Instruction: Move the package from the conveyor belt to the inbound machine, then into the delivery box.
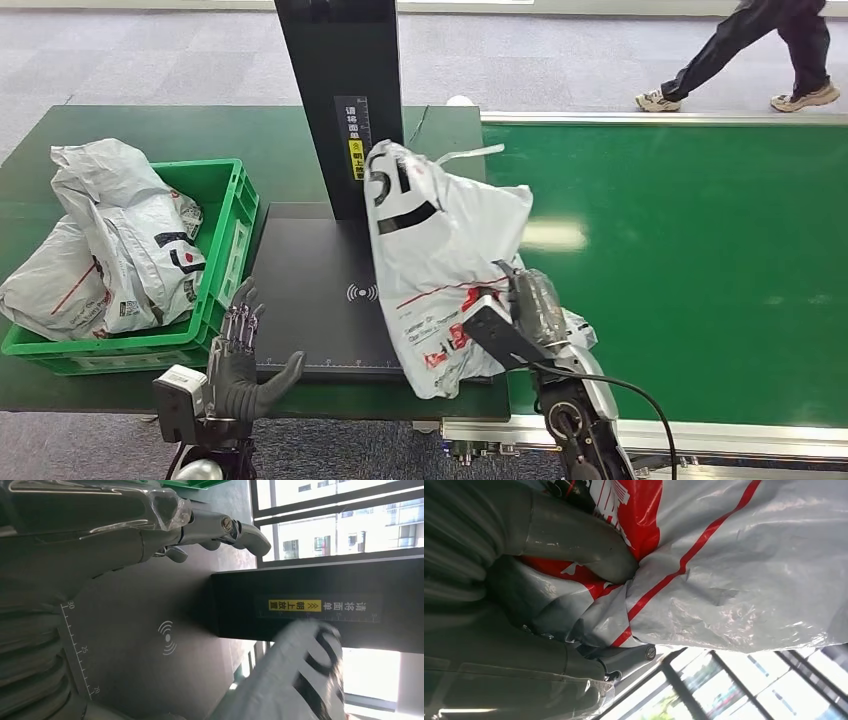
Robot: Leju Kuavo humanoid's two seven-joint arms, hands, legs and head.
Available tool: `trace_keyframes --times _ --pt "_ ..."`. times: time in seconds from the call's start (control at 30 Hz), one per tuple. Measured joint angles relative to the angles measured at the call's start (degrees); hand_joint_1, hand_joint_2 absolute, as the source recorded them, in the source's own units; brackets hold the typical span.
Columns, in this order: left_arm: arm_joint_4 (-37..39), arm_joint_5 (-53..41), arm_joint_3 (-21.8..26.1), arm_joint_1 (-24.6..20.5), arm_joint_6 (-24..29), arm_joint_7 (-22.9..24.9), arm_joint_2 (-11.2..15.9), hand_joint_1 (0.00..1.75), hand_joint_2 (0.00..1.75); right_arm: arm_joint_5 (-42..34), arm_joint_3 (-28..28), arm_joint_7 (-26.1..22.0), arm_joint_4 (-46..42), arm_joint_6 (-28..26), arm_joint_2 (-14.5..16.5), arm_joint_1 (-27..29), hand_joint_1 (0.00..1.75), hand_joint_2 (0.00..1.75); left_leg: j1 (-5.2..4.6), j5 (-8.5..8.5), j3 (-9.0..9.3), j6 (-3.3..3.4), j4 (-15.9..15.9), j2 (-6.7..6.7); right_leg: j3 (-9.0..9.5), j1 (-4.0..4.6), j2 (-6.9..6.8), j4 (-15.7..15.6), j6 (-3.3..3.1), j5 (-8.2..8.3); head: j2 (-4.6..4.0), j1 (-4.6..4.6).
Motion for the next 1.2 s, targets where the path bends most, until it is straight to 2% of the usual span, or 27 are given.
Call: trace_keyframes --times 0.17,0.37,0.5,0.77,0.8,0.93,1.2 --pt "0.69 0.03 -0.03 -0.45 -0.28 -0.16 0.27 0.00 1.75 0.30 6.21 -0.42 1.76 2.88 -0.28 -0.55 1.75 1.75 -0.01 0.00 -0.02 0.00 0.00 -0.01 -0.01 -0.01 0.00 0.00 0.00 0.00 0.01 0.01" --pt "1.71 0.54 -0.12 -1.22 -0.45 -0.66 0.68 0.00 1.75 -0.80 13.00 -5.41 4.92 5.85 -1.23 -2.51 1.75 1.75 0.00 0.00 -0.01 0.00 0.01 -0.01 -0.01 0.00 0.00 0.00 0.00 0.00 0.00 0.00" --pt "2.31 0.61 -0.25 -1.67 -0.46 -0.74 0.86 0.00 1.75 -1.07 15.95 -6.45 7.69 7.01 -1.63 -4.44 1.75 1.75 0.00 0.00 -0.01 0.00 0.00 -0.01 -0.01 0.00 0.00 0.00 0.00 0.00 0.01 0.01" --pt "2.77 0.61 -0.77 -1.96 -0.25 -0.74 0.89 0.00 1.75 1.44 18.81 -5.09 13.07 3.11 -1.71 -6.76 1.75 1.75 -0.01 0.00 -0.01 0.00 0.01 -0.01 -0.01 -0.01 0.00 0.00 0.00 0.00 0.00 0.00" --pt "2.77 0.61 -0.79 -1.96 -0.23 -0.74 0.89 0.00 1.75 1.56 18.92 -5.00 13.42 2.90 -1.71 -6.93 1.70 1.75 -0.01 0.00 -0.01 0.00 0.01 -0.02 -0.01 -0.01 0.00 0.00 0.00 0.00 0.01 0.01" --pt "2.77 0.61 -0.86 -1.95 -0.17 -0.76 0.89 0.00 1.75 2.19 19.23 -4.47 14.31 2.06 -1.71 -7.31 0.00 1.75 -0.01 0.00 -0.01 0.00 0.01 -0.02 -0.01 -0.01 0.00 0.00 0.00 0.00 0.01 0.00" --pt "2.77 0.59 -0.84 -1.90 -0.10 -0.75 0.89 0.00 1.75 5.66 18.42 -1.74 14.70 -4.81 -1.56 -7.34 0.00 1.75 -0.01 0.01 -0.01 0.00 0.01 -0.02 -0.01 -0.01 0.00 0.00 0.00 0.00 0.01 0.01"
